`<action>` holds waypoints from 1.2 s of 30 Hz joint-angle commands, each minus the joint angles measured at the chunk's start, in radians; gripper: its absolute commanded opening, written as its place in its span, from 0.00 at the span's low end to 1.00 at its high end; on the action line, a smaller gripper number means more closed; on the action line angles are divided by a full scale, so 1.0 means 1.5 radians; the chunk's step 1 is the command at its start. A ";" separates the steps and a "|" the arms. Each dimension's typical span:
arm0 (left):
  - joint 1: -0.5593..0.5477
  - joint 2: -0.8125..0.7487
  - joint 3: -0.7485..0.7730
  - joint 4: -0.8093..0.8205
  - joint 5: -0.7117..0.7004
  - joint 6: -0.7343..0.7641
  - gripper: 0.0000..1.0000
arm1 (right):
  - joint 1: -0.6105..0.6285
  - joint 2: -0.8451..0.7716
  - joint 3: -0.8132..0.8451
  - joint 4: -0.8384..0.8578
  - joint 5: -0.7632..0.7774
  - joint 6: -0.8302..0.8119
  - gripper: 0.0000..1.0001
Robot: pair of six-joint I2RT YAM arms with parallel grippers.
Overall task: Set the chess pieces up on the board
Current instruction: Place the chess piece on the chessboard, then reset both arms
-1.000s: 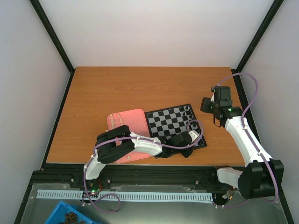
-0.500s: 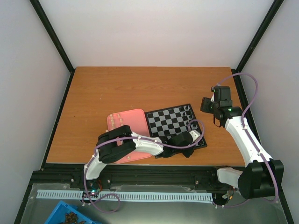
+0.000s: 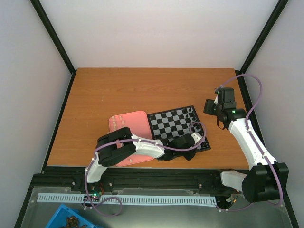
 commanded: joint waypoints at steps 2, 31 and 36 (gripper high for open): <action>0.008 -0.065 -0.039 -0.044 -0.010 0.018 0.05 | -0.006 -0.001 0.005 0.006 -0.005 0.001 0.65; 0.350 -0.434 0.021 -0.476 -0.016 0.046 1.00 | -0.005 0.083 0.099 -0.079 -0.058 0.024 1.00; 0.467 -0.442 0.076 -0.534 0.031 0.044 1.00 | 0.001 0.105 0.111 -0.090 -0.085 0.040 1.00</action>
